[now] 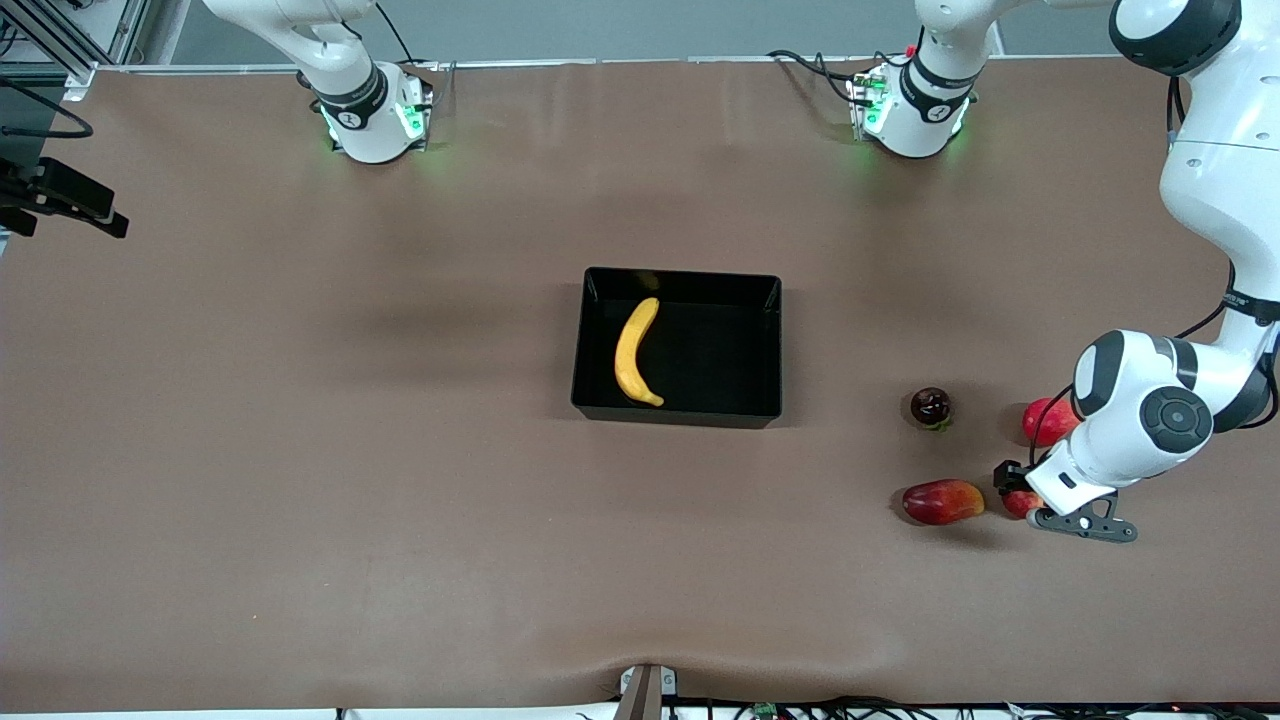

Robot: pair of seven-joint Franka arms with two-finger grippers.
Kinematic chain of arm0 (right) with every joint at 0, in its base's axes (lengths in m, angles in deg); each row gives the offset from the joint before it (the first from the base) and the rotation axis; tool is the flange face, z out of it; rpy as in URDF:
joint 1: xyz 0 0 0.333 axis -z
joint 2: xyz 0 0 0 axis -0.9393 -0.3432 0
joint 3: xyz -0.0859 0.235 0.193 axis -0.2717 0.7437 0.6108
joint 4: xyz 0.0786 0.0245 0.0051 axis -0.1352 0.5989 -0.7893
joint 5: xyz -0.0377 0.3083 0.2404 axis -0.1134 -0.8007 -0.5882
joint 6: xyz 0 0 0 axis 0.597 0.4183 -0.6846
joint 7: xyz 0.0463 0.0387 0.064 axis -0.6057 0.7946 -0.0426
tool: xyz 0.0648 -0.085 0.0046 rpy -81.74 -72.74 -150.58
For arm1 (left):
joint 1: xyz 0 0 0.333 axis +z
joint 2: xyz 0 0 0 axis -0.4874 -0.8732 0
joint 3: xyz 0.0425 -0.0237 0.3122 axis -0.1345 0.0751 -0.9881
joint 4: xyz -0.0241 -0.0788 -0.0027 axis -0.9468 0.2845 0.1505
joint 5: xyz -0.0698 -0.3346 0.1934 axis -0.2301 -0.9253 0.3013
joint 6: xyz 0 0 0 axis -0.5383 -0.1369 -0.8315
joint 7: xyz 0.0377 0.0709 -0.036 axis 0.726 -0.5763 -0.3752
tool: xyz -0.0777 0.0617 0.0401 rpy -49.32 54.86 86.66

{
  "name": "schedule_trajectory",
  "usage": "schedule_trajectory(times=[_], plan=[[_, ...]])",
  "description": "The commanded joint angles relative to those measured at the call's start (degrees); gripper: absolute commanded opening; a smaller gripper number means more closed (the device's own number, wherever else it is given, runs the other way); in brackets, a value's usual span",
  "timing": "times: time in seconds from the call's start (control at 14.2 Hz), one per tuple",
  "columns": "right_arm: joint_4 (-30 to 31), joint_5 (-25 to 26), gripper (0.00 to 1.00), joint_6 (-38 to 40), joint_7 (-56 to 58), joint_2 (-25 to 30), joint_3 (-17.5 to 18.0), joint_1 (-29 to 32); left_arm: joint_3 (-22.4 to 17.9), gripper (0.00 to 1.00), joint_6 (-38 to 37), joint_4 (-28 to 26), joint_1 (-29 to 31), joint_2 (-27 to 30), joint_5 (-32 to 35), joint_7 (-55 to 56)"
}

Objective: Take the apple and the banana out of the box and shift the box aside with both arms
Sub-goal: 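Lower the apple beside the mango and open the left gripper, then move the left gripper back into the box over the banana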

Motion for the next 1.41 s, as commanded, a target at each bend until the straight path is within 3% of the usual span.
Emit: schedule_trajectory(times=[0.0, 0.07, 0.28, 0.49, 0.71, 1.06, 1.34], plan=[[0.36, -1.14, 1.0, 0.53, 0.37, 0.63, 0.55, 1.21, 0.7, 1.0, -0.47, 0.9, 0.01, 1.29, 0.42, -0.3], [0.36, -1.05, 1.0, 0.53, 0.37, 0.63, 0.55, 1.21, 1.05, 1.0, -1.26, 0.55, -0.26, 2.61, 0.33, -0.13], [0.36, -1.23, 1.0, 0.53, 0.28, 0.63, 0.55, 1.21, 8.24, 1.0, -10.28, 0.55, 0.0, 5.6, -0.02, 3.72], [0.36, -1.23, 1.0, 0.45, 0.28, 0.63, 0.55, 1.21, 15.79, 1.0, -17.15, -0.15, -0.17, 6.67, 0.07, 15.39], [0.27, -1.23, 1.0, 0.62, 0.28, 0.55, 0.37, 1.13, 22.74, 1.0, -18.31, -2.96, -1.83, 6.58, 0.07, 29.09], [0.36, -1.23, 1.0, 0.53, 0.28, 0.55, 0.28, 1.21, 23.73, 1.0, -20.69, -0.87, -18.07, 5.44, 0.68, 50.73], [0.36, -1.23, 1.0, 0.53, 0.28, 0.55, 0.28, 1.21, 23.12, 1.0, -20.69, 0.11, -27.22, 4.04, 0.42, 54.62]])
